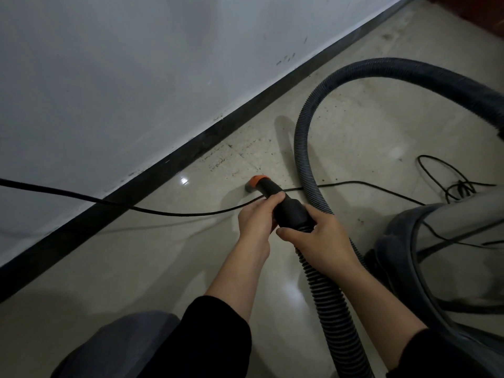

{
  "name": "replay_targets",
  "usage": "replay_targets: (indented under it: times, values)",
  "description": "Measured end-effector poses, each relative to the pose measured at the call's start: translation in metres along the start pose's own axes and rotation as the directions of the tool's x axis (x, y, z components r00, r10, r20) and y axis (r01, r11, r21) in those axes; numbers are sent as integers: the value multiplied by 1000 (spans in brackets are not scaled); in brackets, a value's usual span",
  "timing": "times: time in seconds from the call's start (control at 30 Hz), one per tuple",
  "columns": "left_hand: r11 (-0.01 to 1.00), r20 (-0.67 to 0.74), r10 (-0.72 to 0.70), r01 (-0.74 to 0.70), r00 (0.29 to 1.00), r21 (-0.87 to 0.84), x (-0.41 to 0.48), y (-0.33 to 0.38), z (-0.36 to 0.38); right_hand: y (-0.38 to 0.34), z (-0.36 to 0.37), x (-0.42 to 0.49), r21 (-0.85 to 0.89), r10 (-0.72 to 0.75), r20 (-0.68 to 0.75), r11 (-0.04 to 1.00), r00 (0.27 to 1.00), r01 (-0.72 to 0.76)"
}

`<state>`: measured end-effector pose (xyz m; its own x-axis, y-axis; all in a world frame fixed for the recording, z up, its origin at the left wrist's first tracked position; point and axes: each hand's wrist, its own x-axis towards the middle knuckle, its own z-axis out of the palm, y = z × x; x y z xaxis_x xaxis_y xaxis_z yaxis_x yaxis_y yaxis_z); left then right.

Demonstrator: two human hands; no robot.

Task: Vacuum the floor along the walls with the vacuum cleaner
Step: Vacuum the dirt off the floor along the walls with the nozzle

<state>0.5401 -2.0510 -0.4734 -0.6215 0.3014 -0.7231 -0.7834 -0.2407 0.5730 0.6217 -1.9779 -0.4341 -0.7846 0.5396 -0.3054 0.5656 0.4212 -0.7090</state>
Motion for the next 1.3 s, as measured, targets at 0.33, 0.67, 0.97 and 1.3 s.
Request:
replay_targets:
  times: [0.33, 0.67, 0.97, 1.3]
  values:
    - [999, 51, -46, 48, 998, -21, 6, -7, 24, 6, -23, 11, -22, 34, -18, 999, 999, -34]
    - [988, 11, -129, 129, 992, -85, 6, -11, 38, -7, -56, 12, -10, 89, 121, 996, 989, -89]
    - [980, 3, -189, 189, 982, -63, 0, -3, 22, -18, -51, 0, -7, 80, 192, 997, 978, -81]
    - [988, 46, -134, 137, 990, -77, 13, -1, 16, -27, -45, 13, -140, 36, 157, 990, 987, -14]
